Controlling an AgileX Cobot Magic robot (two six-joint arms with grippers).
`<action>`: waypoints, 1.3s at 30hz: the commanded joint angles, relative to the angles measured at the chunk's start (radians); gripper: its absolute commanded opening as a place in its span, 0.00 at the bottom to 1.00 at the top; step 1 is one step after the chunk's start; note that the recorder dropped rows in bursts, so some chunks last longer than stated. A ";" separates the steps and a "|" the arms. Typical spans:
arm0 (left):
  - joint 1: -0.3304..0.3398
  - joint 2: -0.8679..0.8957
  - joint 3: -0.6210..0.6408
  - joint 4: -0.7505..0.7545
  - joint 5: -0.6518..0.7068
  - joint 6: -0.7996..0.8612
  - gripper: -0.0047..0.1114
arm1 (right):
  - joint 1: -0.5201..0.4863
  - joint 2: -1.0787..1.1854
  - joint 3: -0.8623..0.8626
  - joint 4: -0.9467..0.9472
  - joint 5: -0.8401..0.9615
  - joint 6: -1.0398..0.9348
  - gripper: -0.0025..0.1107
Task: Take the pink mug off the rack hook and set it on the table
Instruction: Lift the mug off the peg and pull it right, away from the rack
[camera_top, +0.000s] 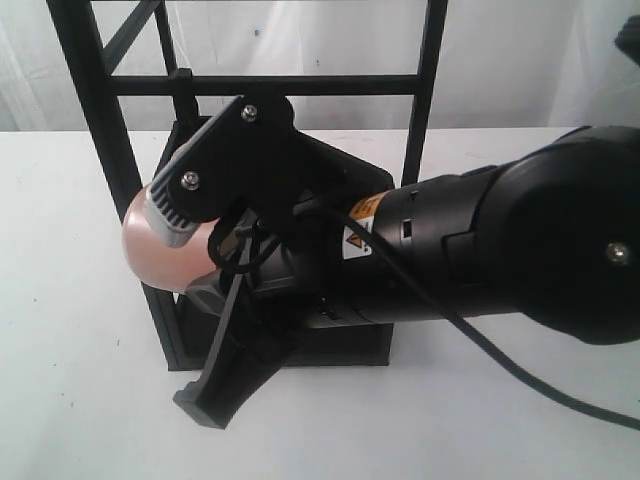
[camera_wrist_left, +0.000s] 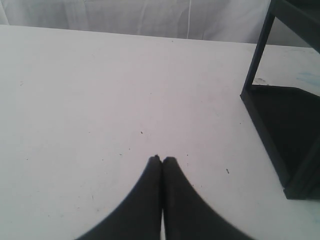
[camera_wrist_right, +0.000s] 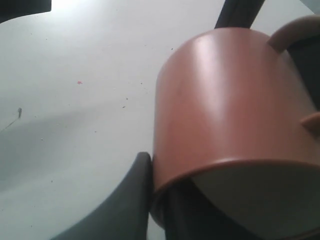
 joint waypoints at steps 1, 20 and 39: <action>-0.005 0.005 0.004 -0.008 -0.004 -0.001 0.04 | 0.000 -0.003 -0.012 0.005 0.002 -0.001 0.02; -0.005 0.005 0.004 -0.008 -0.004 -0.001 0.04 | 0.000 -0.162 -0.079 0.056 0.394 -0.045 0.02; -0.005 0.005 0.004 -0.008 -0.004 -0.001 0.04 | 0.000 -0.162 -0.079 0.021 0.861 -0.071 0.02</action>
